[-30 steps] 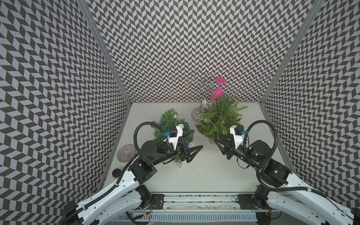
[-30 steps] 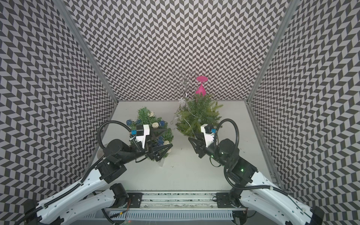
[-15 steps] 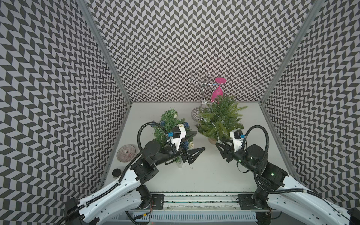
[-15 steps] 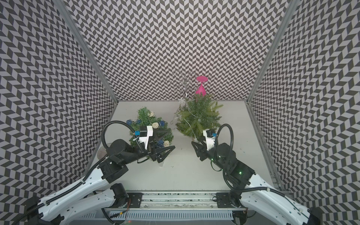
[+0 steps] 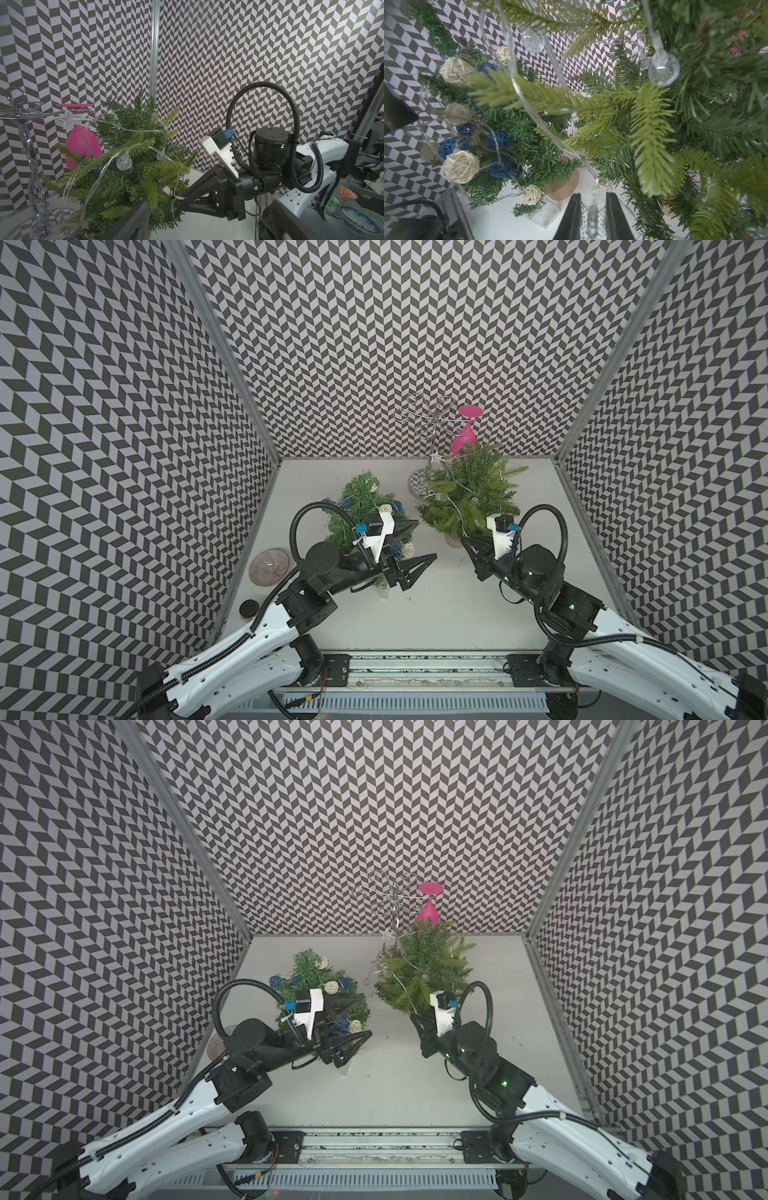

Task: Wrap string light around the christmas tree
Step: Wrap the light string around the Christmas tree.

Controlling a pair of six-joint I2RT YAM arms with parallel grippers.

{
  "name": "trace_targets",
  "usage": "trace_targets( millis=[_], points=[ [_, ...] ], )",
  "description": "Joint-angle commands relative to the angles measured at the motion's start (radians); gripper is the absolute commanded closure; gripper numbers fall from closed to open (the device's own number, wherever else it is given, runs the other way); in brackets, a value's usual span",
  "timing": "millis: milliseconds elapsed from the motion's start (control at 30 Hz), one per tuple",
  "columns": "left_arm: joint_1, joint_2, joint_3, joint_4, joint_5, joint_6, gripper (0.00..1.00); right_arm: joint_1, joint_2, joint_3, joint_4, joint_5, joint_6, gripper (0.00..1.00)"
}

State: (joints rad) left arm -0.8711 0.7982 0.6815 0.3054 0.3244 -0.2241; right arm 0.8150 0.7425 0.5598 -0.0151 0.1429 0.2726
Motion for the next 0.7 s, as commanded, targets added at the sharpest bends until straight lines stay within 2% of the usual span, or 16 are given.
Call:
trace_targets(
  millis=[0,233,433,600,667],
  points=[
    [-0.006,-0.007,-0.008,0.015,-0.013,0.010,0.09,0.003,-0.010,0.009,0.056,0.030,-0.005,0.85],
    [-0.007,0.000,-0.006,0.014,-0.017,0.014,0.09,0.003,-0.051,0.031,0.055,0.020,-0.024,0.89],
    [-0.007,0.001,-0.001,0.009,-0.024,0.019,0.09,0.003,-0.118,0.048,0.067,-0.056,-0.035,0.91],
    [-0.006,0.018,0.006,0.014,-0.027,0.020,0.09,0.003,-0.118,0.089,0.048,-0.053,-0.044,0.91],
    [-0.007,0.025,0.009,0.014,-0.028,0.020,0.09,0.003,-0.107,0.111,0.046,-0.094,-0.050,0.91]
  ],
)
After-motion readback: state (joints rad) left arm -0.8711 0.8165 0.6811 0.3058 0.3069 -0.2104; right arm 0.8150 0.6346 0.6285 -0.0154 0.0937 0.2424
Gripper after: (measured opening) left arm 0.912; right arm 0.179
